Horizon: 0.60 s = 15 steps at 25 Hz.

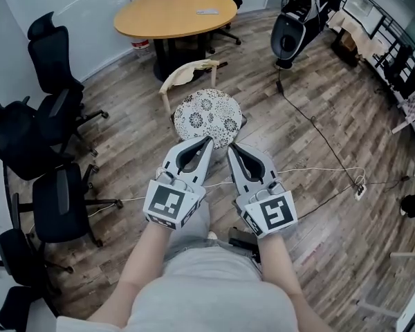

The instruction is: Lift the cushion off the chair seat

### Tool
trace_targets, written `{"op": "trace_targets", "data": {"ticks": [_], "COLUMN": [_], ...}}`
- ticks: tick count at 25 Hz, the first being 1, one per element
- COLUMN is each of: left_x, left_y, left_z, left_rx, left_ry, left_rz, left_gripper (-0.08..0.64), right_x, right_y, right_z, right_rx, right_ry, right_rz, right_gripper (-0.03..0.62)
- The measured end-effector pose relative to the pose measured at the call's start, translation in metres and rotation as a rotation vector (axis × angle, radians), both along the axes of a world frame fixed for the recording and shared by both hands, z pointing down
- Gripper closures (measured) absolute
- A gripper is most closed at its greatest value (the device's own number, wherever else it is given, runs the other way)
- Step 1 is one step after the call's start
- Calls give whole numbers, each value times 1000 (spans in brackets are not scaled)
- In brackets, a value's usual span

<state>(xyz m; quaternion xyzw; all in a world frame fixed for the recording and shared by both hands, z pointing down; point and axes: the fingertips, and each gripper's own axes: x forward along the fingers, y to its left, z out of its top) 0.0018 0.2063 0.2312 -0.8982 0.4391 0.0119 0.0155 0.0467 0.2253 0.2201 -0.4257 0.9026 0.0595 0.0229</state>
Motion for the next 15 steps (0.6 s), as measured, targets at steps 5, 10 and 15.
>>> {"op": "trace_targets", "data": {"ticks": [5,10,15], "left_x": [-1,-6,-14], "left_y": [-29,-70,-113], "left_z": [7,13,18], "left_rx": [-10,-32,-51], "left_ry": [3,6,5], "left_rz": [-3,-7,-20], "left_gripper": [558,558,558], "right_x": [1,-1,-2], "right_y": [-29,-67,-109], "right_z": [7,11,14], "right_rx": [-11,-28,-35], "right_ry": [-6,-7,-2], "right_rz": [1,5,12], "right_gripper": [566,566,566]}}
